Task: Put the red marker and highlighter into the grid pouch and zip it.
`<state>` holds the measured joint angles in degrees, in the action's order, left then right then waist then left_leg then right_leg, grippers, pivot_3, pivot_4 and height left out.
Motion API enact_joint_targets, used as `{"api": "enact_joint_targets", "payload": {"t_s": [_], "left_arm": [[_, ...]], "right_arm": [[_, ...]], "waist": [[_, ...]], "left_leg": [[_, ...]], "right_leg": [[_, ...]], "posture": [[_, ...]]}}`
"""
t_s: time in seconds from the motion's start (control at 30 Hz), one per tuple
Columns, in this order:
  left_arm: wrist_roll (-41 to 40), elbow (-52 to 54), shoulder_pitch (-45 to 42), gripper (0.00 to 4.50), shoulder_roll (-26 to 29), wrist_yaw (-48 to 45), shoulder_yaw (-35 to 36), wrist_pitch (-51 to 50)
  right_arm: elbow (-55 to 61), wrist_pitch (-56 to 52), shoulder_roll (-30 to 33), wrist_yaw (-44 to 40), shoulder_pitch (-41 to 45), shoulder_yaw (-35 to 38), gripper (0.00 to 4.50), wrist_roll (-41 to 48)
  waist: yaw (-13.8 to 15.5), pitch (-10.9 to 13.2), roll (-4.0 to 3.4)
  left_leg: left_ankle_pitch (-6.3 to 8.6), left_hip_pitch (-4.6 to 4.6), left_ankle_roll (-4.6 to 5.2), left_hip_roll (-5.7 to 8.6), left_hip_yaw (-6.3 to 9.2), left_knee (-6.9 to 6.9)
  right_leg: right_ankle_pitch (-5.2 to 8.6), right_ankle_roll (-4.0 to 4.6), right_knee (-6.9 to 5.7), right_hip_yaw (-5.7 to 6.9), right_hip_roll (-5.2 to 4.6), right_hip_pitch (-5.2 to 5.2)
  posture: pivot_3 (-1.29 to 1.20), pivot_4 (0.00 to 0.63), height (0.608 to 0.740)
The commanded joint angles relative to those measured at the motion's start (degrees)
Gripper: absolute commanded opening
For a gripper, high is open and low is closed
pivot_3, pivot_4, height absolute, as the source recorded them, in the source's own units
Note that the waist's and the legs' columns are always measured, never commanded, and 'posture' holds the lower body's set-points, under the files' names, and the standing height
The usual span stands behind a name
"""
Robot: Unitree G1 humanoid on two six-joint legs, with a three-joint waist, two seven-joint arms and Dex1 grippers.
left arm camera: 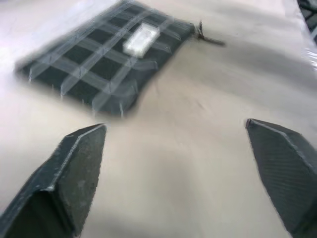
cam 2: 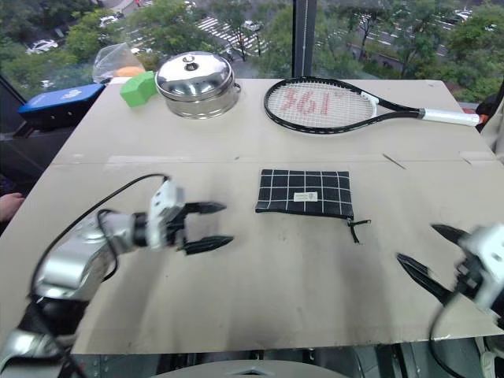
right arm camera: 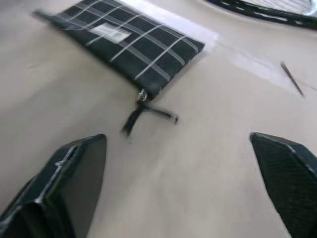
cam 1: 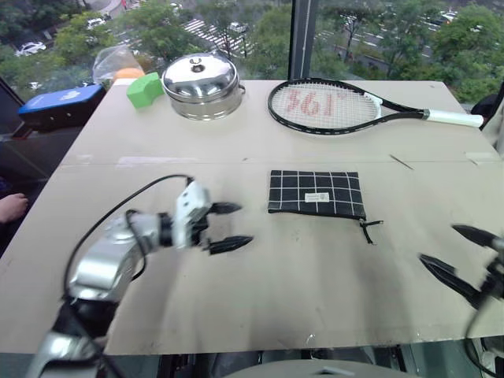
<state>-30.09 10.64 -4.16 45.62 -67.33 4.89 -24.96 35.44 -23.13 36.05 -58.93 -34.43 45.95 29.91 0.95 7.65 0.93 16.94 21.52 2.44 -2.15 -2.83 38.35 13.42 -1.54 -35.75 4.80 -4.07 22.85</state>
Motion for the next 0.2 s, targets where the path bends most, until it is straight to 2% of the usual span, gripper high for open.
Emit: {"api": "enact_joint_targets", "payload": {"t_s": [0.03,0.2], "left_arm": [[-3.2,4.6,4.6,4.5,1.9,-0.8,5.9,-0.2],[-6.4,7.6,10.0,4.5,1.7,0.0,9.9,-2.3]], "right_arm": [[-0.4,7.1,-1.2,-5.7,-4.0,8.1,4.47,3.5],[-0.6,11.2,-3.6,-7.4,-9.4,10.6,4.47,4.1]], "waist": [[0.2,0.0,-0.08],[0.3,0.1,-0.16]], "left_leg": [[0.0,-0.01,-0.01,0.0,0.01,0.0],[0.02,-0.01,-0.03,0.01,0.02,0.01]], "right_leg": [[0.0,0.01,0.02,0.0,-0.08,-0.02],[0.0,0.03,0.03,0.0,-0.39,0.04]], "posture": [[0.0,0.15,0.74],[0.0,0.15,0.74]]}}
